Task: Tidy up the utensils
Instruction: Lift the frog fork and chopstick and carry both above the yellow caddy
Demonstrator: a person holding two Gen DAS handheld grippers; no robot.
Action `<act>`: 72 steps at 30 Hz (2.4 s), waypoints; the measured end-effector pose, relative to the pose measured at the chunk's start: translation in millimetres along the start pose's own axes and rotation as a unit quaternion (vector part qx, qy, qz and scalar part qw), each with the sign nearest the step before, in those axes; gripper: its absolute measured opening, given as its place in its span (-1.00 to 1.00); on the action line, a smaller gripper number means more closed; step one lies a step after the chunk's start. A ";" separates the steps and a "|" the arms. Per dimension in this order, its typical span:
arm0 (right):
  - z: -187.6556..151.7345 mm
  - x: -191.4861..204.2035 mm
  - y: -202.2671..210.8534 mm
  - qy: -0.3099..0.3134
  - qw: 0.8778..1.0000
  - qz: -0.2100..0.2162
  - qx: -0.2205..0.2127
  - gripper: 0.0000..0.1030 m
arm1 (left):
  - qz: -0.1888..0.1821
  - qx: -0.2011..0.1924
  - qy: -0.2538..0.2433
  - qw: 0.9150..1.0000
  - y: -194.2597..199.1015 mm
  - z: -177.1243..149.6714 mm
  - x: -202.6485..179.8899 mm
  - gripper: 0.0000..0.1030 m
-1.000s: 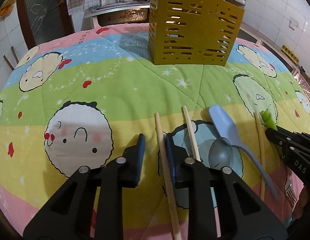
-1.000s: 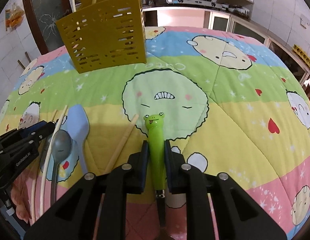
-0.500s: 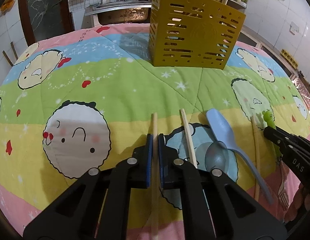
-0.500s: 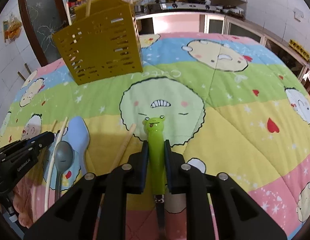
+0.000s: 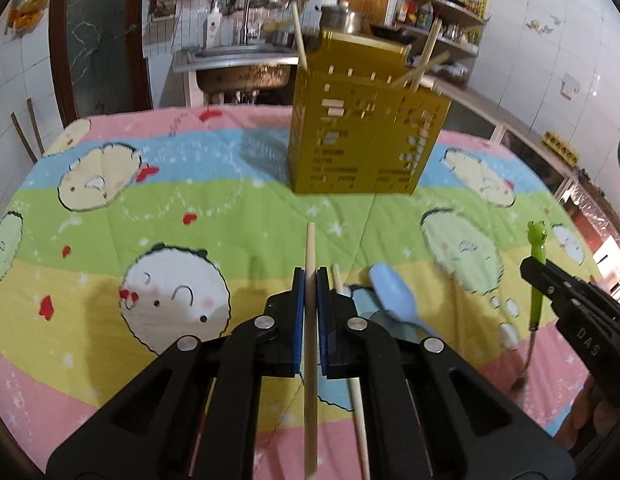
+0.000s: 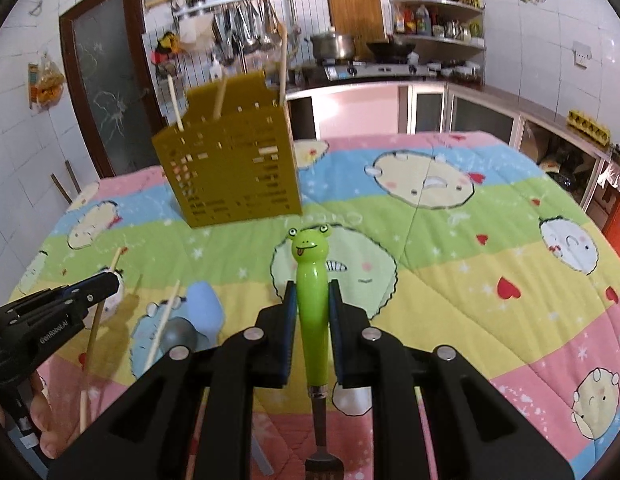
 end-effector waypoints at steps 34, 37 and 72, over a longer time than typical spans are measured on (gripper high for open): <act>22.8 1.5 69.4 0.020 0.989 -0.024 -0.147 -0.70 | -0.041 -0.146 -0.008 0.988 78.4 27.1 6.1 -0.91; 28.7 4.6 67.3 0.025 0.987 -0.022 -0.156 -0.70 | -0.042 -0.155 -0.004 0.987 76.6 37.8 5.8 -0.91; 224.2 0.5 -52.1 0.031 0.974 0.022 -0.221 -0.70 | -0.031 -0.267 -0.007 0.963 -24.6 241.9 -67.6 -0.91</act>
Point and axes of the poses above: each gripper's, at about its wrist camera, not at the fingertips, and y roughly against the way its jaws point, x to its left, z to its top, the point moved 4 cm from there along -y, roughly the way its jaws point, and after that the axes turned 12 degrees about y, right-handed, at the moved point
